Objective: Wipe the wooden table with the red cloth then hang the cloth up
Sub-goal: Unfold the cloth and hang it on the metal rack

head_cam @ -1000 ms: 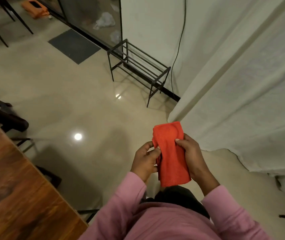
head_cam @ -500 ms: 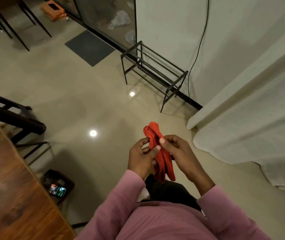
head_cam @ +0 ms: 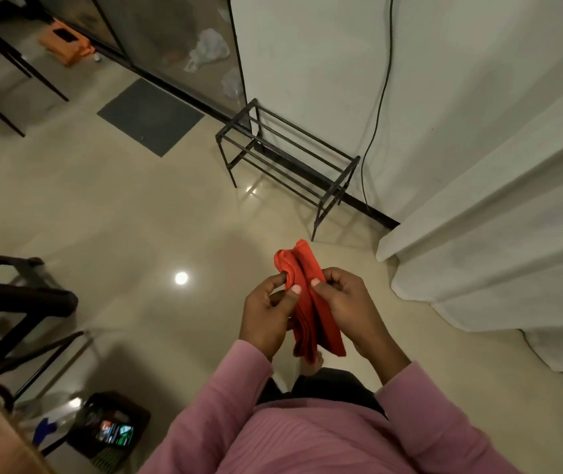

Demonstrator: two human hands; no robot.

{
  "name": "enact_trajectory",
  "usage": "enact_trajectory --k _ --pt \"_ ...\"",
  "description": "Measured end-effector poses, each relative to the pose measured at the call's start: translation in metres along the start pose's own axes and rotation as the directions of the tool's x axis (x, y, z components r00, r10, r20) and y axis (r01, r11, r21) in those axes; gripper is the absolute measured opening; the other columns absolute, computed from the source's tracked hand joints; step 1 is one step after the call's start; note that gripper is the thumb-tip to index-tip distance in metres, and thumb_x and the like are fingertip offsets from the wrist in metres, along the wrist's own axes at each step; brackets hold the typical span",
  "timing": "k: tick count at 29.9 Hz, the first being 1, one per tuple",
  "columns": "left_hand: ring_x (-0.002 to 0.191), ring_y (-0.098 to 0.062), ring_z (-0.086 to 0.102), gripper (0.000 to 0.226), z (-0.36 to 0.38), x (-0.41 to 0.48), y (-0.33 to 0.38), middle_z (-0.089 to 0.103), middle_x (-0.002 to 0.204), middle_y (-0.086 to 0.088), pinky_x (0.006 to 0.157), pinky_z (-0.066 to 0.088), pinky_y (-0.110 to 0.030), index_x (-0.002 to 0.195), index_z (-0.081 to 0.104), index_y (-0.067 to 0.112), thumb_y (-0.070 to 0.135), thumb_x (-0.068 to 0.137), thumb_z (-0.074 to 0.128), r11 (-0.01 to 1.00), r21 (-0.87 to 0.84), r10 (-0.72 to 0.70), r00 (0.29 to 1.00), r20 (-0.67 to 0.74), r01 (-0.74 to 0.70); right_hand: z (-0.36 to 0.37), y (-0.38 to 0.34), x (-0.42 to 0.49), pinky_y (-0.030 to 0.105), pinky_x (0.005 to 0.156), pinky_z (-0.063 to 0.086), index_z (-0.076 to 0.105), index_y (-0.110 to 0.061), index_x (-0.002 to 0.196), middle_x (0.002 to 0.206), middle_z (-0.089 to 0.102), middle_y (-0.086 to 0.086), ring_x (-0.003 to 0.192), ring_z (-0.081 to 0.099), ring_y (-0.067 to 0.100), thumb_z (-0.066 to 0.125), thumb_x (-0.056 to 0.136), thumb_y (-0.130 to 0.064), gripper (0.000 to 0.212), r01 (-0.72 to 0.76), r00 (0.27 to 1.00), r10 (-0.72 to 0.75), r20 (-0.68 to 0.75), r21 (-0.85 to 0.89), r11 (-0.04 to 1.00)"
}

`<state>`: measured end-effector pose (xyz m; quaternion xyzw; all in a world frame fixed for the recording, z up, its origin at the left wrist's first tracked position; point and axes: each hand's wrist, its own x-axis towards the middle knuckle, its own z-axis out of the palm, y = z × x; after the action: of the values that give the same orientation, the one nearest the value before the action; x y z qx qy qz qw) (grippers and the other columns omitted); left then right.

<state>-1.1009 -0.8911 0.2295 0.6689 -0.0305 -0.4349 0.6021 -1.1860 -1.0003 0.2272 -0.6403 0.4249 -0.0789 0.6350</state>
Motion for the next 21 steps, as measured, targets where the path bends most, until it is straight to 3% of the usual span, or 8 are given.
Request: enact_trajectory --k 9,16,21 --pt "0.082 -0.027 0.072 0.018 -0.048 0.088 0.055 0.074 0.09 -0.012 0.065 0.058 -0.032 0.106 0.066 0.021 0.013 0.099 0.051 0.999 0.049 -0.006 0.996 0.084 0.002 0.052 -0.043 0.074 0.034 0.075 0.057 0.071 -0.025 0.092 0.084 0.073 -0.007 0.077 0.07 0.01 0.057 0.093 -0.026 0.014 -0.012 0.995 0.017 -0.103 0.049 0.999" --pt "0.071 -0.024 0.073 0.028 -0.115 0.163 0.118 0.074 0.076 -0.004 0.058 0.056 -0.03 0.109 0.057 0.024 0.002 0.093 0.051 0.992 0.123 -0.029 0.983 0.183 0.006 0.127 -0.094 0.128 0.041 0.077 0.058 0.07 -0.024 0.09 0.082 0.073 -0.003 0.076 0.069 0.013 0.057 0.093 -0.025 0.014 0.007 0.969 0.015 -0.246 0.086 0.996" --pt "0.07 -0.026 0.072 0.029 -0.148 0.204 0.148 0.072 0.081 -0.009 0.061 0.059 -0.042 0.104 0.047 0.032 0.007 0.092 0.057 0.989 0.145 -0.03 0.984 0.174 0.004 0.167 -0.121 0.161 0.039 0.077 0.058 0.071 -0.022 0.091 0.082 0.073 -0.002 0.075 0.069 0.013 0.057 0.093 -0.023 0.014 -0.011 0.95 0.041 -0.308 0.099 0.995"
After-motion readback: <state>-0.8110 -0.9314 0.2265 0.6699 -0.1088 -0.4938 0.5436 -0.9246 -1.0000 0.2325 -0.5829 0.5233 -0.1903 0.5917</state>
